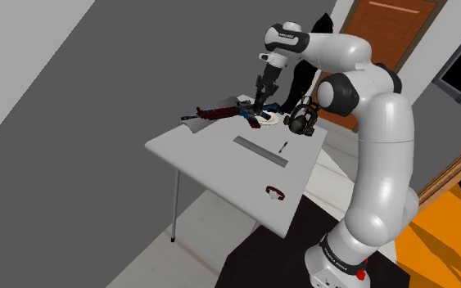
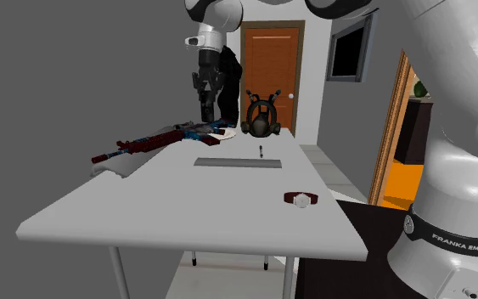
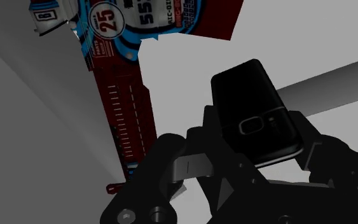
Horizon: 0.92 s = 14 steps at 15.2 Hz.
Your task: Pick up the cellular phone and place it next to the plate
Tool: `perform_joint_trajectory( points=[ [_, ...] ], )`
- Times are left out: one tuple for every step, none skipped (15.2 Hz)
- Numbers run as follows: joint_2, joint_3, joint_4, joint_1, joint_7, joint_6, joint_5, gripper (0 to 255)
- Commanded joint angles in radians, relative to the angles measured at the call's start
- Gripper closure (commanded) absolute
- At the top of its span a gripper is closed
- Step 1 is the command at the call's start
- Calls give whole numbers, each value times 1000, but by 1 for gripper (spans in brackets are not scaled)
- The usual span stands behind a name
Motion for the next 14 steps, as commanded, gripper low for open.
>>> perform_joint_trajectory(
  points=[
    [1,0,-25,3,-5,25,1,255],
    [0,1,-39,6,-8,38,1,255],
    [0,1,-53,8,-11,51,2,255],
    [0,1,-66,10,-14,64,3,255],
    [1,2,-79,11,-16,77,4,255],
    [1,2,-91,13,-19,90,4,255],
    [2,3,-103,14,-22,102,6,255],
    [4,3,-115,16,-24,115,7,255],
    [5,4,-126,17,-27,127,8,255],
    [7,4,-137,18,-30,139,9,255],
    [9,5,-147,19,-33,150,11,255],
    [11,6,-157,20,-36,162,13,255],
    [14,7,-167,21,-38,174,14,255],
    [17,8,-176,22,-41,185,16,255]
  ],
)
